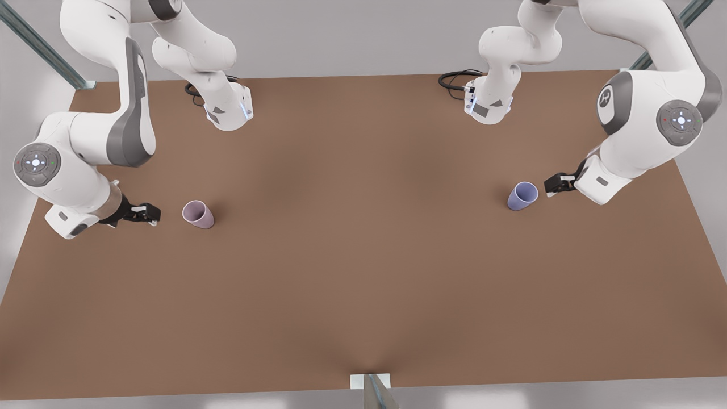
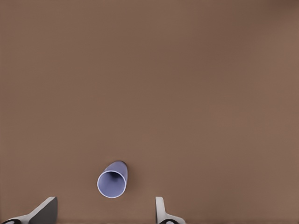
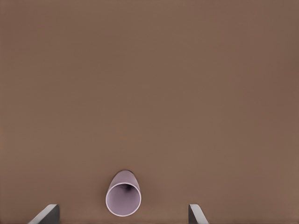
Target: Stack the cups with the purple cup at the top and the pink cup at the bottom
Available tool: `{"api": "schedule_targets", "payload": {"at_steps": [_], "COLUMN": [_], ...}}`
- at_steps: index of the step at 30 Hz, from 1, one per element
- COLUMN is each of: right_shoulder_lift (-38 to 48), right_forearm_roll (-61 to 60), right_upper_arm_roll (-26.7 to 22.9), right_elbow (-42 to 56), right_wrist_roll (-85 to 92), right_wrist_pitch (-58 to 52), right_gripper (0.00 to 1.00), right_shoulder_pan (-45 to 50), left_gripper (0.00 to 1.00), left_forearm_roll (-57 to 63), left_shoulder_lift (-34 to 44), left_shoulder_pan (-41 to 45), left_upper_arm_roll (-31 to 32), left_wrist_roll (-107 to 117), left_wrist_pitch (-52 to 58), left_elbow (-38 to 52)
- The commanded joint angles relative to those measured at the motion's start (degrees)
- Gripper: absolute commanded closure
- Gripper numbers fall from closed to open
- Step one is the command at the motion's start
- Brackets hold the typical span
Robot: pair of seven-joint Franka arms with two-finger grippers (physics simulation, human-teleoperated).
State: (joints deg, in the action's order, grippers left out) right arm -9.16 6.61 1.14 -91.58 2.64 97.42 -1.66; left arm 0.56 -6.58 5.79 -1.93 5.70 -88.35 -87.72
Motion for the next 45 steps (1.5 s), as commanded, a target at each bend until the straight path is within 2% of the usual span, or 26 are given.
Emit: {"api": "schedule_targets", "payload": {"at_steps": [1,4,6,10,12,15,19,32,33,35,39,40,41,44,45], "right_shoulder_lift": [0.0,0.8,1.7,0.1,0.7,1.1,1.4,-2.9,-2.8,-2.9,-3.6,-3.7,-4.2,-4.6,-4.6], "right_forearm_roll": [0.0,-0.2,-0.8,-1.2,-5.7,-5.6,-5.6,-5.6,-5.6,-5.6,-5.7,-5.7,-5.7,-5.7,-5.7], "right_upper_arm_roll": [0.0,0.3,0.3,-0.4,-2.4,-2.5,-2.5,-2.9,-2.9,-2.9,-2.9,-2.9,-2.9,-2.8,-2.8], "right_elbow": [-0.1,-5.6,-13.0,-19.1,-24.3,-32.7,-39.5,-41.9,-42.5,-42.5,-42.5,-42.5,-42.5,-42.4,-42.4], "right_wrist_roll": [0.0,0.3,3.0,6.6,15.6,17.9,18.1,20.7,21.5,21.5,21.0,21.2,21.1,21.0,21.0], "right_wrist_pitch": [0.0,0.0,7.6,13.7,19.3,29.0,34.7,40.3,41.4,41.4,41.7,41.7,41.8,41.8,41.6], "right_gripper": [0.00,0.00,0.00,0.00,0.00,0.00,0.00,0.00,0.06,0.29,0.46,0.57,0.62,0.65,0.74], "right_shoulder_pan": [0.0,0.1,0.0,-0.7,-1.5,-2.5,-2.2,-3.6,-4.0,-4.1,-4.4,-4.5,-4.6,-4.8,-4.8], "left_gripper": [0.00,0.00,0.00,0.00,0.00,0.00,0.00,0.00,0.00,0.00,0.00,0.00,0.00,0.00,0.00], "left_forearm_roll": [0.1,0.1,0.0,0.0,0.0,0.0,0.0,0.0,0.0,0.0,0.0,0.0,0.0,0.0,0.0], "left_shoulder_lift": [0.0,-0.1,0.0,-0.2,-0.5,-0.7,-0.7,-1.2,-1.2,-1.2,-1.2,-1.2,-1.2,-1.2,-1.3], "left_shoulder_pan": [0.0,0.0,0.0,0.0,0.0,0.0,-0.1,-0.1,-0.1,-0.1,-0.2,-0.2,-0.1,-0.2,-0.1], "left_upper_arm_roll": [0.0,0.1,0.1,0.1,0.0,0.1,0.1,0.0,0.0,0.0,0.0,0.0,0.0,0.0,0.0], "left_wrist_roll": [0.0,0.8,0.8,0.8,0.8,0.8,0.8,0.8,0.8,0.8,0.7,0.7,0.7,0.7,0.7], "left_wrist_pitch": [0.0,-0.4,-0.5,-1.5,-1.6,-2.3,-2.7,-3.1,-3.1,-3.1,-3.1,-3.1,-3.1,-3.1,-3.1], "left_elbow": [0.0,-1.1,-2.2,-3.3,-3.7,-4.4,-4.6,-4.9,-4.9,-4.9,-4.9,-4.9,-4.9,-4.9,-4.9]}}
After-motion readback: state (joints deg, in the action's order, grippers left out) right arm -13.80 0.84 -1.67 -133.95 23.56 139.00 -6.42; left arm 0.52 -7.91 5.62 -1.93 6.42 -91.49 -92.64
